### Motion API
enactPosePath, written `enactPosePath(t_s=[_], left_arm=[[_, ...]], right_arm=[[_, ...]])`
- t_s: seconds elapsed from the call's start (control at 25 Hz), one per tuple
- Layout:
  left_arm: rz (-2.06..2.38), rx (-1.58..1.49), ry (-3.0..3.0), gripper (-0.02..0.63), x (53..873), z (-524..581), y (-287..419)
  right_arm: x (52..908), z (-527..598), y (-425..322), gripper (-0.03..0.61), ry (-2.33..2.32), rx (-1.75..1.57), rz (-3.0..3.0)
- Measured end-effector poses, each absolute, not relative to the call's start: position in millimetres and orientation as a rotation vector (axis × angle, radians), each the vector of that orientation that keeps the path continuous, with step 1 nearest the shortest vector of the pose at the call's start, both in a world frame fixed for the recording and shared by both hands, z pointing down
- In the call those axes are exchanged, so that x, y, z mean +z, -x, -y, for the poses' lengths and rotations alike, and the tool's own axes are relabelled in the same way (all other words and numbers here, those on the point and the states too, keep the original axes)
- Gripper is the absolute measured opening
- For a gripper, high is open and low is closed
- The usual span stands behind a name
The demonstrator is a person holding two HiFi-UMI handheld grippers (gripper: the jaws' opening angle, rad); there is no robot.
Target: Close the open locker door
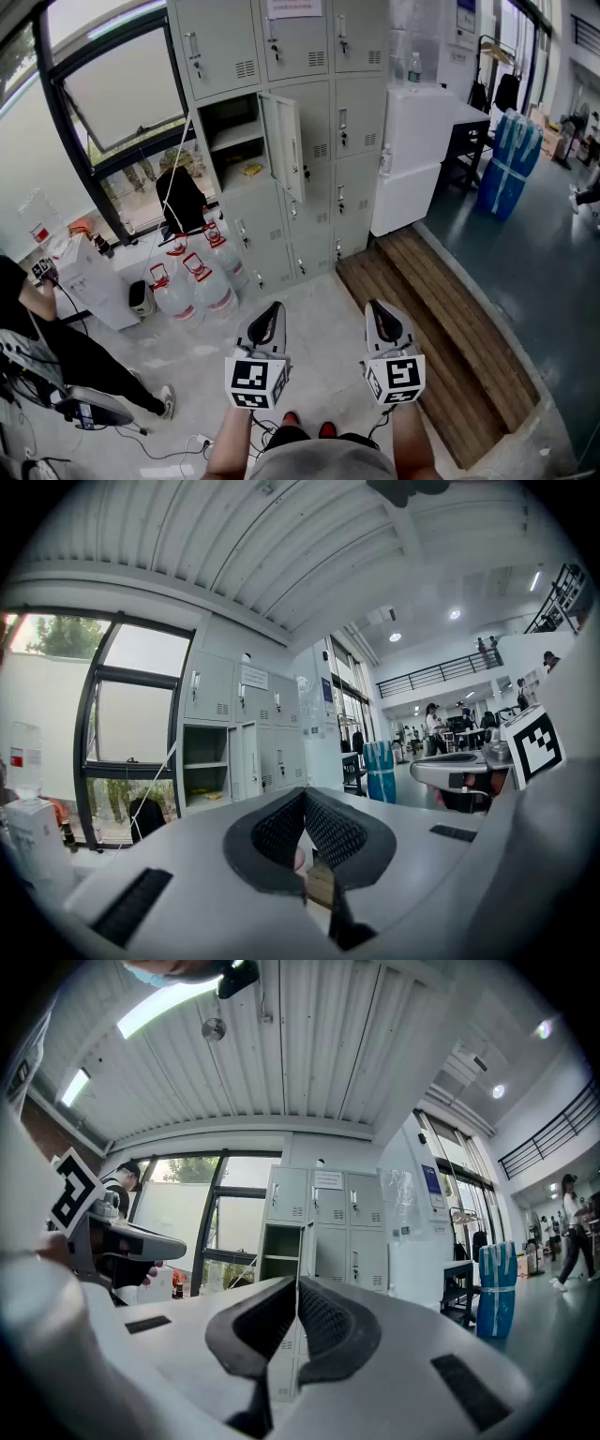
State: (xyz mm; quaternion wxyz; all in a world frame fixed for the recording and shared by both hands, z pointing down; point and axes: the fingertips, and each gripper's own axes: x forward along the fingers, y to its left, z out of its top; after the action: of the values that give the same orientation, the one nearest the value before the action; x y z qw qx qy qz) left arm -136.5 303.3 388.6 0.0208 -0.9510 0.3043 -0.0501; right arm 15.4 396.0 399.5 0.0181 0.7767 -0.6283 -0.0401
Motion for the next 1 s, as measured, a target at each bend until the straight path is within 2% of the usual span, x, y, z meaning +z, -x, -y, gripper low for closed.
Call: enactPosePath(t_s=[0.56,1.0], left_arm=[[-0.913,-0.169,2.969,0.022,396,-297,113],[-0.81,-0.18,3.011,0.023,410,-257,48]], right_arm=[[406,-397,-33,0.023,-2.422,-0.1,1.957],[421,-364,-87,0.023,-2.447,-0.077,1.865]])
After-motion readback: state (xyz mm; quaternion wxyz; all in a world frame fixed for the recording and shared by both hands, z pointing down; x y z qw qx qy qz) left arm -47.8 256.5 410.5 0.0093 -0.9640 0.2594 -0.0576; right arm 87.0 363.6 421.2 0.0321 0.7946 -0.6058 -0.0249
